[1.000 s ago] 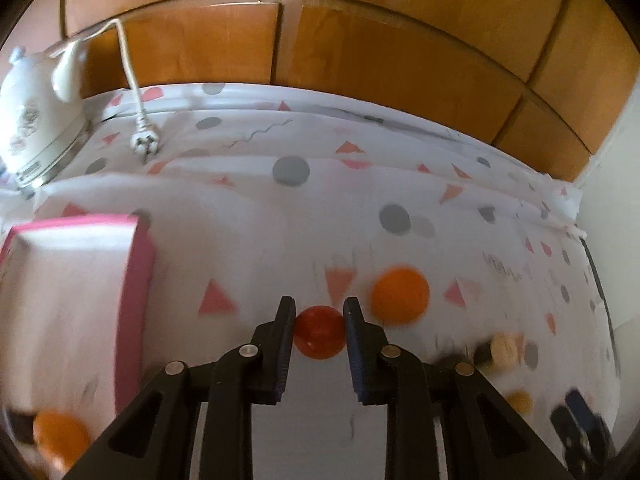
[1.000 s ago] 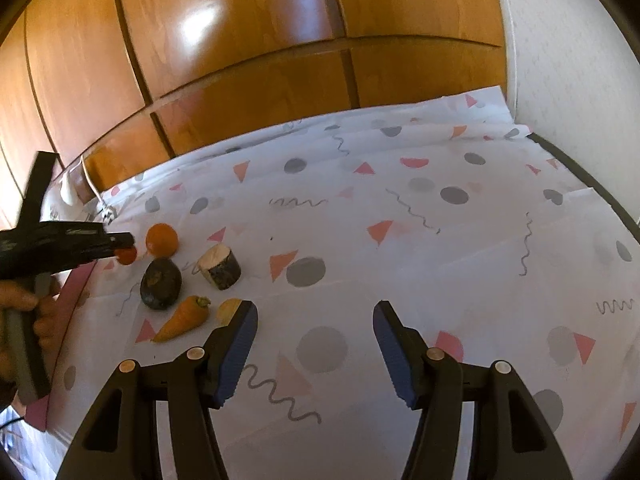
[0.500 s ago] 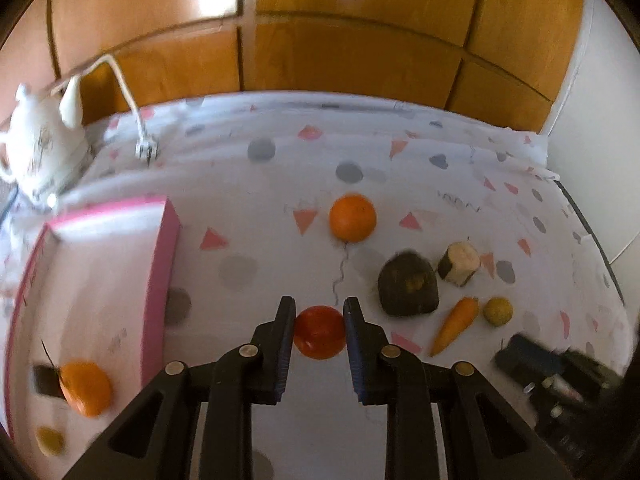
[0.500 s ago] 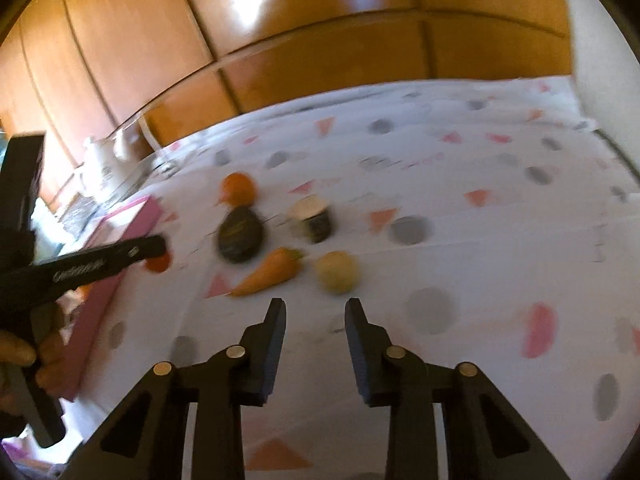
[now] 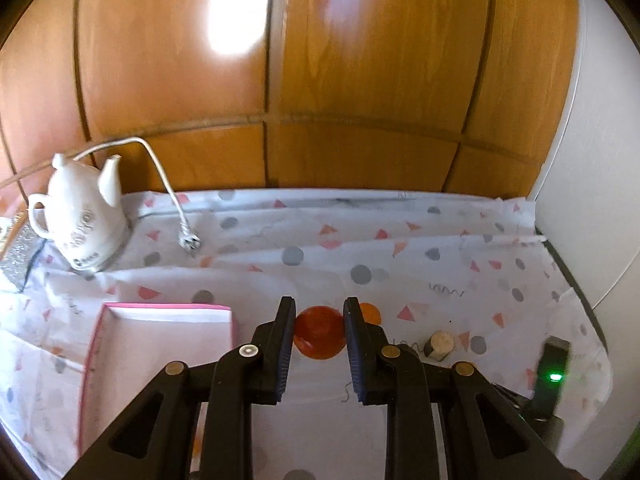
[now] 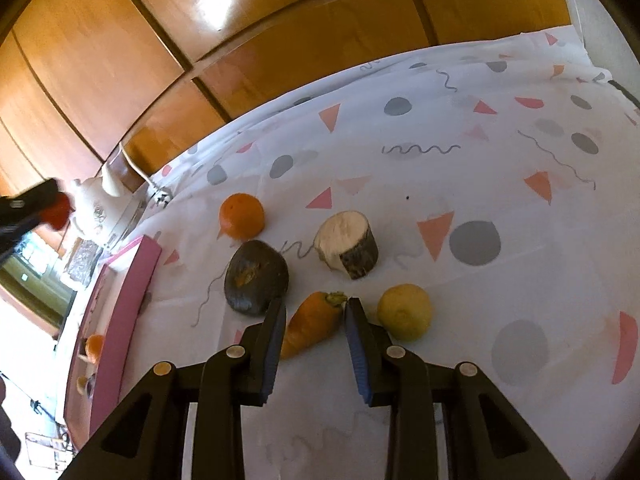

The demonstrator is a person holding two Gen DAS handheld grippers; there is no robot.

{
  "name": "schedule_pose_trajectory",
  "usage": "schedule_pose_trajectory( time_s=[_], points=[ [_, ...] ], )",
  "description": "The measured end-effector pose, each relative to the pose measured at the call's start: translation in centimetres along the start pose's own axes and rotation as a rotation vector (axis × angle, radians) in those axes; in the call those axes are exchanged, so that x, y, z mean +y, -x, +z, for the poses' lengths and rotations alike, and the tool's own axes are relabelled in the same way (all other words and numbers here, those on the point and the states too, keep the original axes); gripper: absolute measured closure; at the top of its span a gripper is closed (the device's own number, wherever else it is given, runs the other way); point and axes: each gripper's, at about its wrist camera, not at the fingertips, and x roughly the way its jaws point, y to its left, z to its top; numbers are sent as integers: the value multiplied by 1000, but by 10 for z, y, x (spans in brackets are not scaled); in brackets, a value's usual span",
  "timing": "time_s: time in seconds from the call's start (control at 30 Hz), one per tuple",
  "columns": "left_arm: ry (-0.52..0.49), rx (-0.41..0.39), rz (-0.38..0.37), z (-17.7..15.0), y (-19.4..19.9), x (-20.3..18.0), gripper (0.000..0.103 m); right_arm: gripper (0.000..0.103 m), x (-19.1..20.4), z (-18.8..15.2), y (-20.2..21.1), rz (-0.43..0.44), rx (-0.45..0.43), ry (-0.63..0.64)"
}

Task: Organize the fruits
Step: 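Carry the tomato to the tray with the left tool while the right tool grasps the carrot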

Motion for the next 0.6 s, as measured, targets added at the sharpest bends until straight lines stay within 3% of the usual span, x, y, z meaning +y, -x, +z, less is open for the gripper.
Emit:
schedule_pose_trajectory(
  time_s=[0.27,0.6],
  points=[
    [37,-19,13,-29,46,20,79,75,18,1,-7,-77,11,144],
    [155,20,31,-107,47,59,79,76,38,-20,6,-27,67,245]
  ],
)
